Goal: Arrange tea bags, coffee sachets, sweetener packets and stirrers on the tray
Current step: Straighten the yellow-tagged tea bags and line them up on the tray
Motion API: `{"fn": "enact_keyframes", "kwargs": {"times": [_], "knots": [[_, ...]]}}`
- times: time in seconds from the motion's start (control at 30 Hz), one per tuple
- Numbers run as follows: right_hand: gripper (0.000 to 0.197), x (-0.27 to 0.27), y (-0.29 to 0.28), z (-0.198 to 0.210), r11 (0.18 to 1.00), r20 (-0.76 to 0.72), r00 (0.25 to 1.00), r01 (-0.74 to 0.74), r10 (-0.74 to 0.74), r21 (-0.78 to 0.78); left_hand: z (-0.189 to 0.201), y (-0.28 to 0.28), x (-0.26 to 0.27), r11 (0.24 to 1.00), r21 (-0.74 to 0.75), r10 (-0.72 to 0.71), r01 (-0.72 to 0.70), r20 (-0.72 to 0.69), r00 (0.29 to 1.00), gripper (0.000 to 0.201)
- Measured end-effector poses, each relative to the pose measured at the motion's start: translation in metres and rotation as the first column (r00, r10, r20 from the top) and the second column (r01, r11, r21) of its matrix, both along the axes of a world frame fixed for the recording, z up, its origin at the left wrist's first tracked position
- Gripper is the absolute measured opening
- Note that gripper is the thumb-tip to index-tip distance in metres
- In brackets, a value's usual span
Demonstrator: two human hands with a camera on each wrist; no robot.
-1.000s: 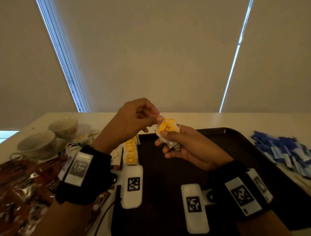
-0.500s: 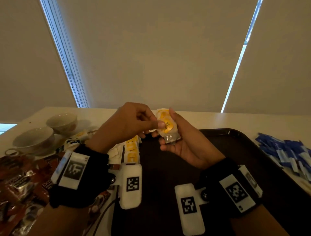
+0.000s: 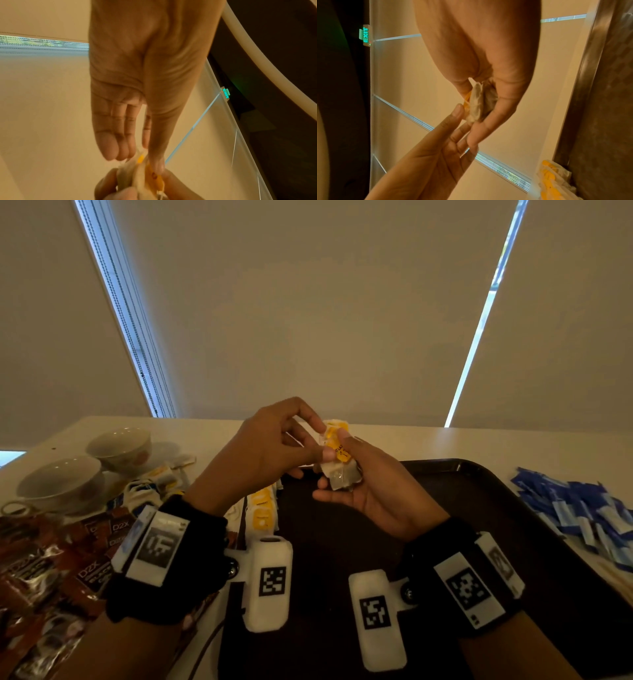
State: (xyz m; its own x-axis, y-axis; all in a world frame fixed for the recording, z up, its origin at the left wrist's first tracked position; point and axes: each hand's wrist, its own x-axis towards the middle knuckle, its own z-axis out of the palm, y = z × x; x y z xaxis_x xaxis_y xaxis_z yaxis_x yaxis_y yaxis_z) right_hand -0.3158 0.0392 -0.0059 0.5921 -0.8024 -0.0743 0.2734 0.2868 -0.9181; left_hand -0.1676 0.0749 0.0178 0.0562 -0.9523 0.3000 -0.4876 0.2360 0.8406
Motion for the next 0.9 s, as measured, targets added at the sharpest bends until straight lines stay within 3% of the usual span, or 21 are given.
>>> {"fn": "enact_keyframes", "kwargs": {"times": [0.3,0.8,0.9], "knots": [[0.036,0.004,-0.001,0.0,0.997,-0.018,0.998,0.068,-0.068,0.032,-0.007,-0.003,-0.008,0.989,-0.098,0.128,-0.108,0.22,0.967,0.021],[0.035,-0.001,-0.004,0.003,0.994,0.071,0.996,0.044,-0.051,0.1,-0.003,-0.003,0.002,0.999,-0.052,0.005,-0.005,-0.005,1.0,0.015],[0.023,-0.002,-0.005,0.004,0.995,0.065,0.998,0.004,-0.01,0.096,0.0,-0.001,0.004,0.999,-0.046,-0.01,0.01,0.0,1.0,0.014]]}}
